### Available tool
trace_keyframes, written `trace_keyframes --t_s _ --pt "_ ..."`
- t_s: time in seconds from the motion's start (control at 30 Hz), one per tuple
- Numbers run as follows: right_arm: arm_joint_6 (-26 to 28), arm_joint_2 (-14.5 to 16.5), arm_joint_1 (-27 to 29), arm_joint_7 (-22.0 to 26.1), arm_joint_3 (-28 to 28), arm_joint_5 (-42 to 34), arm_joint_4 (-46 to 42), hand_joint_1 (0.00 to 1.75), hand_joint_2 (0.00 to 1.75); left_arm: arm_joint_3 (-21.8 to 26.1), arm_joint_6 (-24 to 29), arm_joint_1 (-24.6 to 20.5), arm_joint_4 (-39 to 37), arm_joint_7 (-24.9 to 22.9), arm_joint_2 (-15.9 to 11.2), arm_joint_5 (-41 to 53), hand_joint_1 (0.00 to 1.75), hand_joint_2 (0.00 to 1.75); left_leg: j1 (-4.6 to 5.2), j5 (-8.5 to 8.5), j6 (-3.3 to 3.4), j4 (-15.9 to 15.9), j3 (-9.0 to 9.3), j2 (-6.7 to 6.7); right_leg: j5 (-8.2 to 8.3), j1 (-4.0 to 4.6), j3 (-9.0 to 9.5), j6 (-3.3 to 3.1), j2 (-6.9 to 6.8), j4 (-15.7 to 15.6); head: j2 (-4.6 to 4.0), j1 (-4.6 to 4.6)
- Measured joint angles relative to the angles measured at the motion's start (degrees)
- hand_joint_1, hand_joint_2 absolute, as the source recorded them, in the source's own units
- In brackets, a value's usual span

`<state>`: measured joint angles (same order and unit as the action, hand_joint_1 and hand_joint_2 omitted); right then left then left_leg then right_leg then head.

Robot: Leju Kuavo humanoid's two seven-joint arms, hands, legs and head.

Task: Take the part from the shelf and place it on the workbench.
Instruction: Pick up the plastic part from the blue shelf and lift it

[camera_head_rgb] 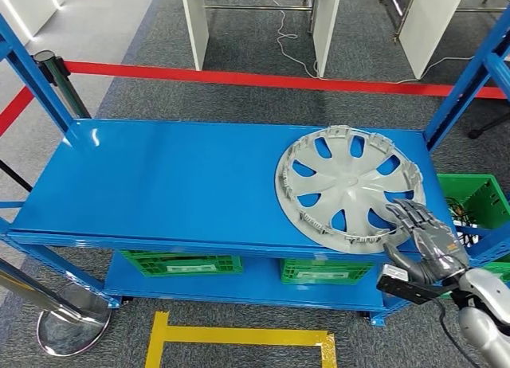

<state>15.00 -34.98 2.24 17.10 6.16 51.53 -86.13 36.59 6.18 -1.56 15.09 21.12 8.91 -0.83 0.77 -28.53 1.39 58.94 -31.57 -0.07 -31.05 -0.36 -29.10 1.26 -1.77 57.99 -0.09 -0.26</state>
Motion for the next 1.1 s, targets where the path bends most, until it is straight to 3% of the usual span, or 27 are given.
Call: trace_keyframes --t_s 0.1,0.23,0.7,1.1 --pt "0.0 0.3 -0.3 0.0 0.0 0.0 0.6 0.00 0.00 0.0 0.0 0.0 0.0 0.0 -0.1 0.0 0.00 1.75 0.00 0.00 0.00 0.0 0.00 0.00 0.00 0.00 0.00 0.00 0.00 0.0 0.00 0.00" --pt "-1.7 0.6 -0.9 0.8 0.4 -0.8 1.6 0.00 1.75 0.0 -0.2 0.0 0.0 0.0 -0.1 0.4 0.00 1.75 0.00 0.00 0.00 0.0 -0.01 0.00 0.00 0.00 0.01 0.00 0.01 0.0 0.00 0.01" --pt "-9.7 1.6 -9.5 3.3 6.5 -2.8 10.1 0.00 1.75 0.0 -0.4 -0.3 -0.5 -0.4 -0.4 2.4 0.00 1.75 0.00 0.00 0.00 0.0 0.01 0.01 0.02 0.00 0.02 0.01 0.06 0.0 0.00 0.01" --pt "-10.4 1.9 -18.2 3.7 14.1 -0.4 18.8 0.00 1.75 0.0 -0.1 -0.8 -0.8 -0.4 -0.2 3.0 0.00 1.75 -0.03 0.01 0.00 0.0 0.18 0.03 0.03 0.02 0.15 0.02 0.12 0.0 0.00 0.00"
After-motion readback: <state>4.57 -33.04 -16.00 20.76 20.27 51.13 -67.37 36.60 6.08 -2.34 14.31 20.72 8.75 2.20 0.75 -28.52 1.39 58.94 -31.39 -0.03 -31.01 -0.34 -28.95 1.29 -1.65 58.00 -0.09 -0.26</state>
